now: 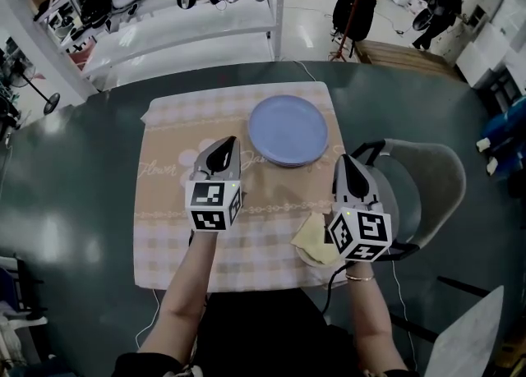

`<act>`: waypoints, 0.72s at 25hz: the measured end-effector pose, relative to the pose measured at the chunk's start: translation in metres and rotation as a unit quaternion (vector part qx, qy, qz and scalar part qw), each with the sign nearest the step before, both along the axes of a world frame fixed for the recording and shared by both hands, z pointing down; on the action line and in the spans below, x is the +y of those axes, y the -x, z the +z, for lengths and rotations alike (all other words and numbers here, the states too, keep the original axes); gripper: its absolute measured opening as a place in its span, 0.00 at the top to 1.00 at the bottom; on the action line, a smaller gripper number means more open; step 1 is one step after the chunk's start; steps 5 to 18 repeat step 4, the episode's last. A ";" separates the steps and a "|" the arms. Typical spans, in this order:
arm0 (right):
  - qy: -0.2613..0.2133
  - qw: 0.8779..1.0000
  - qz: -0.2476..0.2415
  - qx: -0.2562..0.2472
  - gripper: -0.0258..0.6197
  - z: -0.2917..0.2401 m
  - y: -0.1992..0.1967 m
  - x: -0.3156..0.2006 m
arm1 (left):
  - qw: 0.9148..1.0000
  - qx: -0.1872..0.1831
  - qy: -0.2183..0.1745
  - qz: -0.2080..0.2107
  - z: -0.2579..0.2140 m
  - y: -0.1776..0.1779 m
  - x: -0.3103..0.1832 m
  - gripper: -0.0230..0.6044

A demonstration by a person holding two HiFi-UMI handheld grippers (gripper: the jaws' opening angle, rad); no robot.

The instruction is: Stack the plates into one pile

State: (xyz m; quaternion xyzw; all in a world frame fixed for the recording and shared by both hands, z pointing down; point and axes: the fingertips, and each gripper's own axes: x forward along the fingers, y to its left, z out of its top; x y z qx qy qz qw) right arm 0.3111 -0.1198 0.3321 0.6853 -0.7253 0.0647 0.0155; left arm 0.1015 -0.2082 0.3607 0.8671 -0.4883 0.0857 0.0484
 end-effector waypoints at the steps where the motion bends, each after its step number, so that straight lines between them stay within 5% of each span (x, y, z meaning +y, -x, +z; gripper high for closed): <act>1: -0.001 1.000 -0.001 0.001 0.96 -0.001 0.000 0.001 | 1.000 0.000 0.000 0.000 -0.001 -0.001 0.000 0.95; 18: -0.003 1.000 -0.005 0.002 0.96 -0.004 0.001 0.003 | 1.000 0.000 0.001 0.002 -0.003 -0.003 0.000 0.95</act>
